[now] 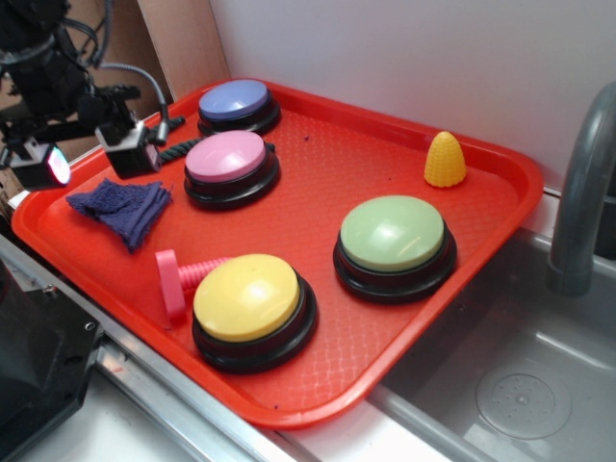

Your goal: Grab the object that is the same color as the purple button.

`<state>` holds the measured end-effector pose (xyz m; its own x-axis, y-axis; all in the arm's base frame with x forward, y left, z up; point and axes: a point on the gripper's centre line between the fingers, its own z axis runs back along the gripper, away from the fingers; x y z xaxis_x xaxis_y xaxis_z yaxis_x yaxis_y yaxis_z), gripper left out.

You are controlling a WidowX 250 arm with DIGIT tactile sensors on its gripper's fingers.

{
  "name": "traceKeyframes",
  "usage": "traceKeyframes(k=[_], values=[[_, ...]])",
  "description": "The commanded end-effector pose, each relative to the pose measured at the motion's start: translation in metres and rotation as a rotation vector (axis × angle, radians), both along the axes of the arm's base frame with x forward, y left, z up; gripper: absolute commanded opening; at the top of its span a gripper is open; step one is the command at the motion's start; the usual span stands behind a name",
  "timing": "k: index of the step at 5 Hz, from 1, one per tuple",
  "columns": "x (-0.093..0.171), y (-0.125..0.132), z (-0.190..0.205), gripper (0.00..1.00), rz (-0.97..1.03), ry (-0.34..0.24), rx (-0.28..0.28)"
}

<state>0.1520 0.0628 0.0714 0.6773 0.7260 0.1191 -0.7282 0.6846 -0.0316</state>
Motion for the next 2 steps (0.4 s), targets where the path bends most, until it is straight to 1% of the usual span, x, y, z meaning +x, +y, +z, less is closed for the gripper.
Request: traceKeyframes(k=[1,2], values=[[0.009,0.008,-0.035,1.00,0.007,-0.011,0.012],[0.014,0.007,-0.046,1.00,-0.046,-0.013,0.017]])
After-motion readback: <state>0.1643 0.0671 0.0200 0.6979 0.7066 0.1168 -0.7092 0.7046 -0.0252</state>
